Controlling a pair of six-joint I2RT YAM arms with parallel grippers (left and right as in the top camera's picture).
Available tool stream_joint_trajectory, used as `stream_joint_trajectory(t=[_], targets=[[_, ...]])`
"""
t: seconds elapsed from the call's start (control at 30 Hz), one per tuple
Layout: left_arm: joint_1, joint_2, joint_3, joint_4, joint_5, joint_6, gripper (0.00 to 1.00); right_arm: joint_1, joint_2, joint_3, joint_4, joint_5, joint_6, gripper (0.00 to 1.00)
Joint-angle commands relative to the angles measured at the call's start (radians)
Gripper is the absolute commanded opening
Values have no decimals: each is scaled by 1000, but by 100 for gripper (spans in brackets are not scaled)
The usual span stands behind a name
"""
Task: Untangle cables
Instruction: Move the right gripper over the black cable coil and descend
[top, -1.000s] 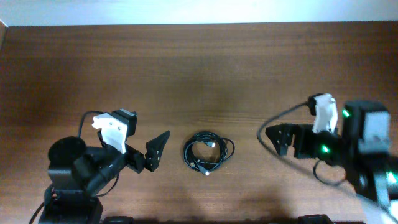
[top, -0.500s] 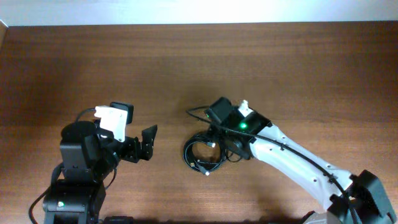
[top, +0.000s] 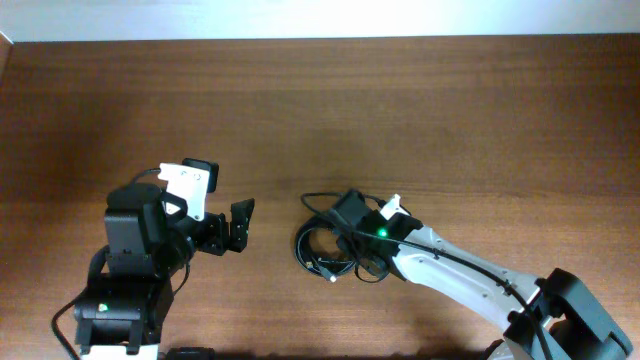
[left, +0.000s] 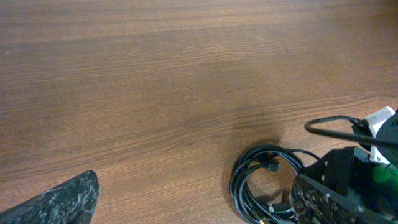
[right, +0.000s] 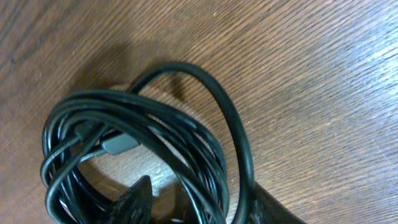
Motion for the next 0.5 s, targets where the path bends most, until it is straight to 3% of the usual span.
stream_joint_trajectory(t=[0.0, 0.07, 0.13, 0.2, 0.27, 0.3, 0.33, 0.4, 0.47], targets=[[-2, 1, 8, 1, 9, 16, 99, 8, 5, -5, -8, 1, -3, 22], [-2, 1, 8, 1, 9, 16, 99, 8, 9, -11, -11, 1, -8, 4], [-2, 1, 8, 2, 9, 15, 99, 8, 9, -8, 13, -2, -131, 4], [-2, 1, 8, 2, 9, 16, 99, 8, 2, 52, 3, -31, -395, 4], [-2, 1, 8, -6, 9, 16, 95, 8, -11, 240, -150, -47, -751, 4], [-2, 1, 8, -16, 21, 16, 75, 7, -11, 327, -248, -40, -853, 4], [-2, 1, 8, -29, 35, 16, 46, 7, -11, 394, -331, -9, -884, 4], [-2, 1, 8, -40, 35, 16, 24, 6, -11, 563, -522, 151, -898, 4], [-2, 1, 8, -43, 35, 16, 19, -1, -12, 610, -570, 219, -897, 4]])
